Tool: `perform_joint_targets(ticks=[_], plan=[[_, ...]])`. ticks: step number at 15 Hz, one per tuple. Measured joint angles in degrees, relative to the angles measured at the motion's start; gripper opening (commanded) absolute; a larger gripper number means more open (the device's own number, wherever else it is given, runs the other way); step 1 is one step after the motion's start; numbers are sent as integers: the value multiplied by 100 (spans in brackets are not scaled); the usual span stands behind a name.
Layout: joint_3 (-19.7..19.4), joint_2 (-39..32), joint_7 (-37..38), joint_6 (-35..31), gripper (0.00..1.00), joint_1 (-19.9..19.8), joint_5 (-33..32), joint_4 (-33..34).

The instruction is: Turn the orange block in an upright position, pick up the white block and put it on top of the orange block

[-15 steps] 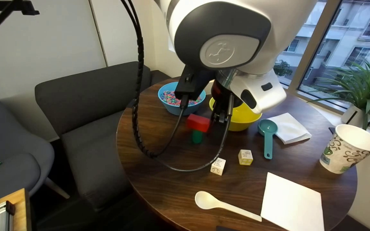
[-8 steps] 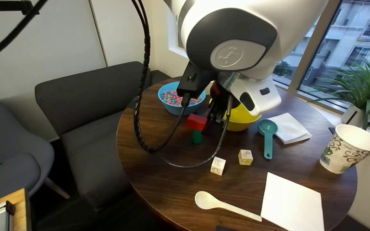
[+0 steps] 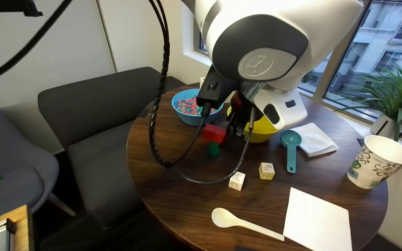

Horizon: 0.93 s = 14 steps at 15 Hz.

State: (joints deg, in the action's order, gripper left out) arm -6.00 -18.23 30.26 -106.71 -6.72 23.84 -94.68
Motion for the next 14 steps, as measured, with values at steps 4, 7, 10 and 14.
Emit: perform_joint_targets(ticks=[4, 7, 10, 14], plan=[[-10, -49, 8, 102, 100, -5, 0, 56], [-10, -111, 20, 264, 96, -22, 0, 153], [-11, -158, 26, 404, 73, -43, 7, 213], [-12, -222, 35, 544, 41, -63, 8, 307]])
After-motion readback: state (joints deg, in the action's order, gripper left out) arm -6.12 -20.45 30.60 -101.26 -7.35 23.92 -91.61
